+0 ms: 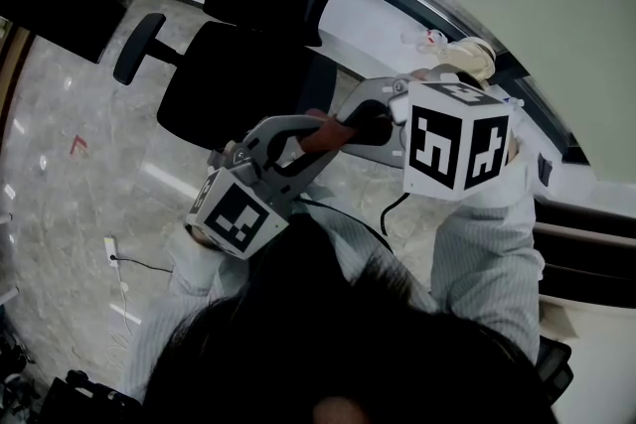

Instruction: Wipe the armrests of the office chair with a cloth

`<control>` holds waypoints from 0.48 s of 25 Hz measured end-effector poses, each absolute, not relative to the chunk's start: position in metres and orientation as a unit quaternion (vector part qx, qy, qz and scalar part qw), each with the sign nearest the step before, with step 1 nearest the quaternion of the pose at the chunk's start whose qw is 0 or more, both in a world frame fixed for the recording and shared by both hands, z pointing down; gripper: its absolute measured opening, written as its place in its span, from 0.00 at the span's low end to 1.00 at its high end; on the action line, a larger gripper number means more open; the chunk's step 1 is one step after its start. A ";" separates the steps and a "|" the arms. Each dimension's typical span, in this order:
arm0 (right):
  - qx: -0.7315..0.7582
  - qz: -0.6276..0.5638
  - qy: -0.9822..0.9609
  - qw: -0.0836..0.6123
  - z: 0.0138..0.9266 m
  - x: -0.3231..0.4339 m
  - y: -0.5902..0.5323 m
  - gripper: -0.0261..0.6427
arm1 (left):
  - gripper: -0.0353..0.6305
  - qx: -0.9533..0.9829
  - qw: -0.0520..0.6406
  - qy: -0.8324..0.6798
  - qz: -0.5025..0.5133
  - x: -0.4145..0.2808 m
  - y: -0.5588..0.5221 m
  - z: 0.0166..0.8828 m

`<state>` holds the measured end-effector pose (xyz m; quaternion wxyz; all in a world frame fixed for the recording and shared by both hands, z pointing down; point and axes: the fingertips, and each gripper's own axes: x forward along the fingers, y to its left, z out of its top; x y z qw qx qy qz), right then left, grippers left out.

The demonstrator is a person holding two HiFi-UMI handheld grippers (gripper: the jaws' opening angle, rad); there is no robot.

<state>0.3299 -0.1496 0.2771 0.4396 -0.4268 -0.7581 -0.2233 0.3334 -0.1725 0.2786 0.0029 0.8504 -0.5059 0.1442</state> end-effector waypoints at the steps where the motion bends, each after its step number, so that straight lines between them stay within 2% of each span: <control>1: -0.422 -0.223 -0.766 0.430 0.277 0.327 -0.150 0.07 | 0.16 0.849 0.008 -0.509 0.144 0.330 -0.172 0.279; 5: -0.420 -0.191 -0.803 0.378 0.271 0.317 -0.153 0.09 | 0.15 0.844 0.008 -0.522 0.124 0.317 -0.174 0.271; 7: -0.426 -0.149 -0.829 0.330 0.263 0.315 -0.156 0.17 | 0.15 0.833 0.015 -0.542 0.109 0.302 -0.172 0.270; 12: -0.326 -0.021 -0.929 0.175 0.241 0.285 -0.187 0.17 | 0.15 0.731 0.107 -0.673 0.029 0.216 -0.131 0.277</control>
